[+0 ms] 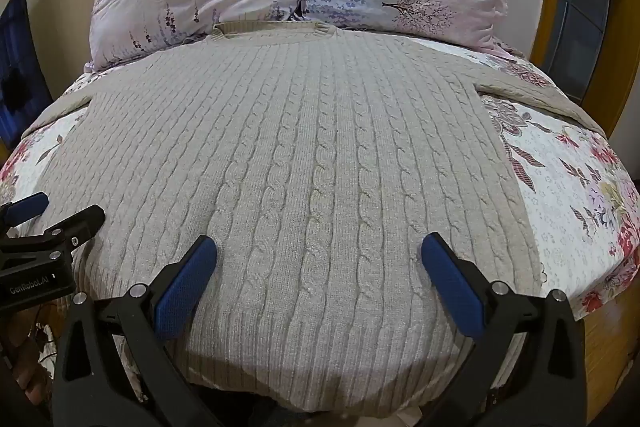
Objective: Fold small clothes
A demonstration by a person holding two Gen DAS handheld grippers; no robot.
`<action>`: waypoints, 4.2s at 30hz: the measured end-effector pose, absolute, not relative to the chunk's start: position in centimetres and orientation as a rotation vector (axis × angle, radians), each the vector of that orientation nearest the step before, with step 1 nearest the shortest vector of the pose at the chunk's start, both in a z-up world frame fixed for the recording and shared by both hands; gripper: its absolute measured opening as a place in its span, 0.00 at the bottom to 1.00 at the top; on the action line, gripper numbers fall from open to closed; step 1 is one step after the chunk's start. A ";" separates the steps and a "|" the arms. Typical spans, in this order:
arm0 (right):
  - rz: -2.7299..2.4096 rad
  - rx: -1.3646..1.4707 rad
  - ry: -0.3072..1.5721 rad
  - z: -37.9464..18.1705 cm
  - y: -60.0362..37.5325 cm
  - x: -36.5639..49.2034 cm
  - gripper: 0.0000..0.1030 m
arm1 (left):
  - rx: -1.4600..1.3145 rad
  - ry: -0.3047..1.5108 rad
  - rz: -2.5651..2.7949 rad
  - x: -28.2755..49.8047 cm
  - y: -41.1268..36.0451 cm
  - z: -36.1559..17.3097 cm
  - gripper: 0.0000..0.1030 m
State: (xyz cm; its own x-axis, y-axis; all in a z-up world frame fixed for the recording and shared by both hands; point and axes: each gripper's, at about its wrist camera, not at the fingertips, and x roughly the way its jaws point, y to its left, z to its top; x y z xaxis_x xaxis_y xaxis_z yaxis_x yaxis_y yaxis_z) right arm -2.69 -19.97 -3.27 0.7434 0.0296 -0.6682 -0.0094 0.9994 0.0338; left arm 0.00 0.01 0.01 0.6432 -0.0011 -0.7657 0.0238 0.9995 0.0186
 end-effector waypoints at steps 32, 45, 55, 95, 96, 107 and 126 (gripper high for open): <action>0.021 0.030 0.734 -3.3 -20.0 -2.7 0.99 | 0.029 0.872 -0.013 0.0 0.0 0.0 0.98; 0.021 0.030 0.735 -3.3 -20.1 -2.7 0.99 | 0.030 0.873 -0.013 0.0 0.0 0.0 0.98; 0.021 0.030 0.735 -3.3 -20.1 -2.7 0.99 | 0.030 0.873 -0.013 0.0 0.0 0.0 0.98; 0.075 0.006 0.740 -3.1 -20.0 -2.1 0.99 | 0.036 0.895 -0.019 0.1 -0.2 0.3 0.98; 0.090 0.000 0.734 -3.2 -20.2 -1.9 0.99 | 0.038 0.899 -0.022 0.3 -0.2 0.3 0.98; 0.127 0.158 0.651 -0.6 -26.6 0.6 0.99 | 0.069 0.927 -0.049 2.4 0.2 0.5 0.98; -0.323 0.866 0.712 -1.7 -52.9 10.0 0.66 | 0.120 0.832 -0.028 11.7 1.0 5.2 0.98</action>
State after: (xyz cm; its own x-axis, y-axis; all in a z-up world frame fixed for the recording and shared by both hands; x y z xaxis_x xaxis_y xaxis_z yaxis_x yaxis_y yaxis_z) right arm 10.03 -52.86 -1.71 0.7277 0.0200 -0.6856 0.5295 0.6190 0.5800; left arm 11.68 1.02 5.23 0.6736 0.0218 -0.7388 0.0721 0.9929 0.0950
